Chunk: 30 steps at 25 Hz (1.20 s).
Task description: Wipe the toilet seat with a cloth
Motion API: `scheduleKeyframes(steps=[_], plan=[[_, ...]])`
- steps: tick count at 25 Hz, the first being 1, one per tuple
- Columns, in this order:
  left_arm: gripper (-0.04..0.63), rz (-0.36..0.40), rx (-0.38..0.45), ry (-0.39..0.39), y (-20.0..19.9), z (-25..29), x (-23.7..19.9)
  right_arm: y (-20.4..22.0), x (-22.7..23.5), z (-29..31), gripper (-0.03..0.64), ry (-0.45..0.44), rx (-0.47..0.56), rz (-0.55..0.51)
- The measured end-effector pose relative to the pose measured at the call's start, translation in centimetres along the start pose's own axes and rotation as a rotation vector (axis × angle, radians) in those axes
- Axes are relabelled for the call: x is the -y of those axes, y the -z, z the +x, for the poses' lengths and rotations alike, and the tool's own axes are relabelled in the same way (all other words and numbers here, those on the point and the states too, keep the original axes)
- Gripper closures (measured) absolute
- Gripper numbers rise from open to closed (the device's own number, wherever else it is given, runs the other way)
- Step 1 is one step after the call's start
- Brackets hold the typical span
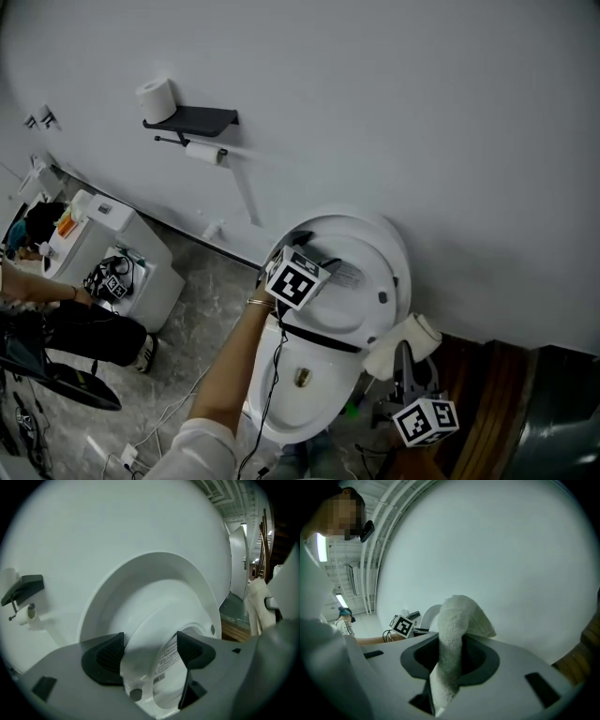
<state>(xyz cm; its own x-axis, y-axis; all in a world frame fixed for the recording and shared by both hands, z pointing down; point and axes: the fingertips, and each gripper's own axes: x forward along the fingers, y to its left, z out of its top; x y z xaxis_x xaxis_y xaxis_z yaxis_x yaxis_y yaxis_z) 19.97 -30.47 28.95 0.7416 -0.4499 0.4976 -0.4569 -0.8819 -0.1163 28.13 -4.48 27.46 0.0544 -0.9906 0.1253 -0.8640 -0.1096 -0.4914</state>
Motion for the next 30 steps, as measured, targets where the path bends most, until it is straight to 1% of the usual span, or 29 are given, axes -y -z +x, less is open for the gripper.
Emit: scheduleKeyframes(steps=[4, 8, 10, 16, 20, 25, 27, 30], plan=[[0.224, 0.004, -0.005, 0.010, 0.4, -1.0, 0.0, -0.6, -0.4, 0.1, 0.517, -0.001, 0.022, 0.014], [0.225, -0.002, -0.013, 0.071, 0.6, -3.0, 1.1, -1.2, -1.3, 0.0, 0.517, -0.017, 0.028, 0.015], [0.225, 0.012, -0.020, 0.089, 0.8, -4.1, 1.8, -1.5, -2.2, -0.2, 0.517, -0.029, 0.031, 0.013], [0.227, 0.047, -0.042, 0.108, 2.3, -7.4, 3.8, -2.4, -5.0, -1.5, 0.517, -0.067, 0.055, 0.004], [0.227, 0.021, -0.030, 0.163, 3.5, -11.2, 5.8, -2.9, -6.2, -3.2, 0.517, -0.069, 0.066, -0.004], [0.229, 0.017, -0.032, 0.201, 5.8, -15.1, 8.1, -2.4, -7.7, -5.2, 0.517, -0.065, 0.069, 0.011], [0.242, 0.021, -0.054, 0.215, 7.0, -16.5, 8.8, -2.1, -8.7, -6.0, 0.517, -0.074, 0.070, 0.016], [0.290, 0.020, -0.063, 0.209, 8.7, -18.2, 9.7, -1.5, -9.8, -7.2, 0.517, -0.084, 0.071, 0.016]])
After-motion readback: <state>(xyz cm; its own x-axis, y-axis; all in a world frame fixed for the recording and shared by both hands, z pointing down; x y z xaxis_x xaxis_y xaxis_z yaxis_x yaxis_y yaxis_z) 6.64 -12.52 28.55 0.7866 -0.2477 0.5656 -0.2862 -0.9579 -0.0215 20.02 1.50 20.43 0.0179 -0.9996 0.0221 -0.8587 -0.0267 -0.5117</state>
